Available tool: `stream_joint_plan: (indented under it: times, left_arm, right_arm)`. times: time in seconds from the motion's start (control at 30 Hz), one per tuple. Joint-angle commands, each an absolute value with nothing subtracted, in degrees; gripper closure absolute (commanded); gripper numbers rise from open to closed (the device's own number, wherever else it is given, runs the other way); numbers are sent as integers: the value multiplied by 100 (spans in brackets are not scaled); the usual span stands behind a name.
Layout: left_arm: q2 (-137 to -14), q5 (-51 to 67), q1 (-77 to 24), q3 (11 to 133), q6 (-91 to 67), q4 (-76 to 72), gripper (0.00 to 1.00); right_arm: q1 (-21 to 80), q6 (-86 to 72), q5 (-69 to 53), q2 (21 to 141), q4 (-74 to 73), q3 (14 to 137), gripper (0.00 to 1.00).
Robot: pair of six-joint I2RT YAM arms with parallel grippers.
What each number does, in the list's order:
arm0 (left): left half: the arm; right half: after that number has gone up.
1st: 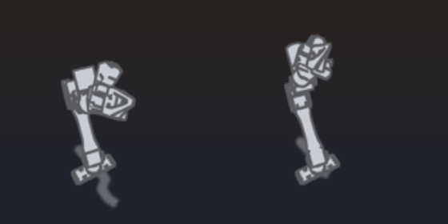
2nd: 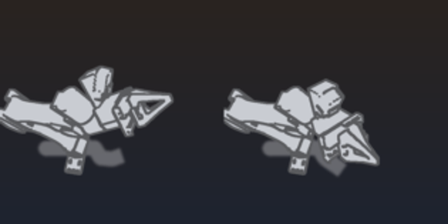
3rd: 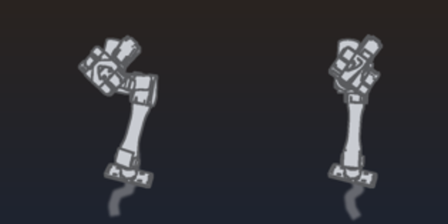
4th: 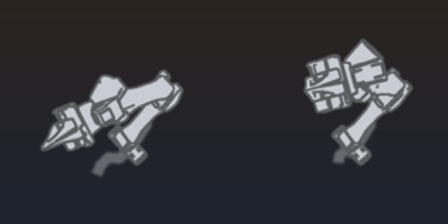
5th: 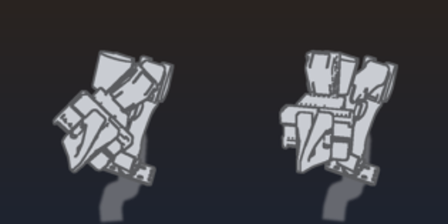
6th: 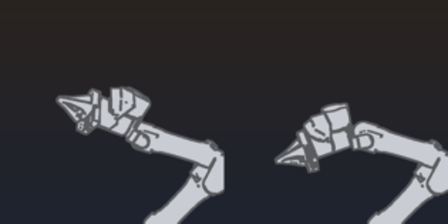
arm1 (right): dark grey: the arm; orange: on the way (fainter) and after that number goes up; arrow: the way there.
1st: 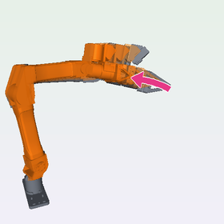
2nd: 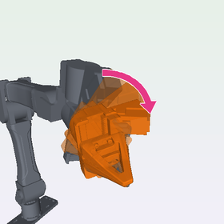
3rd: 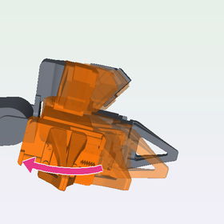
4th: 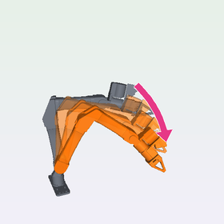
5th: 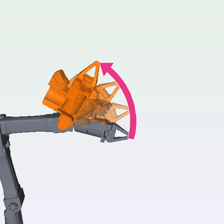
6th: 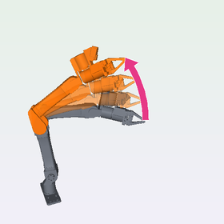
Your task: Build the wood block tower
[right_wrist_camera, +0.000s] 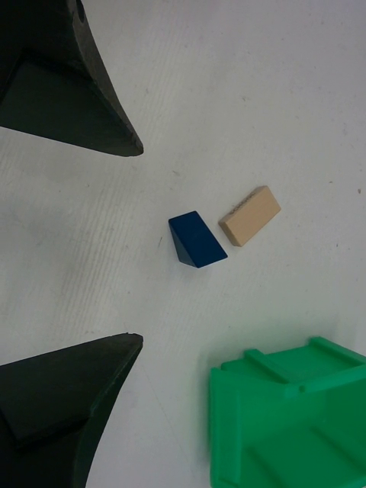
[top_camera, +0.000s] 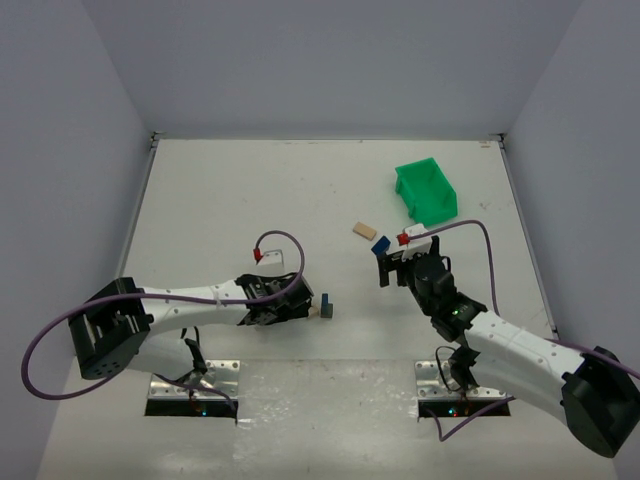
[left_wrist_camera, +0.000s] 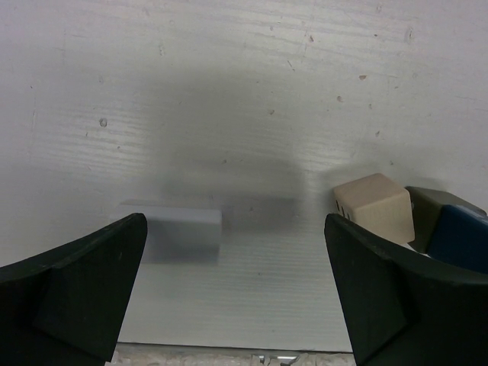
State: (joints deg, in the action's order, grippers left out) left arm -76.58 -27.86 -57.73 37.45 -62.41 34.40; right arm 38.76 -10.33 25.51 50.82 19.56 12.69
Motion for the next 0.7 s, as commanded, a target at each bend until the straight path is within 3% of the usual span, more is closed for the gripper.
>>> stream_joint_plan:
  times: [0.0,0.67]
  left_arm:
    - [-7673,-2818,-5722,3727,-6243,3279,0]
    - [-7815,-2834,-5599,3690,-6136,2944,0]
  right_arm:
    - [3858,-1067,2689,5115,2136,1494,1]
    - [3860,-1081,2723,5155,2101,1519,1]
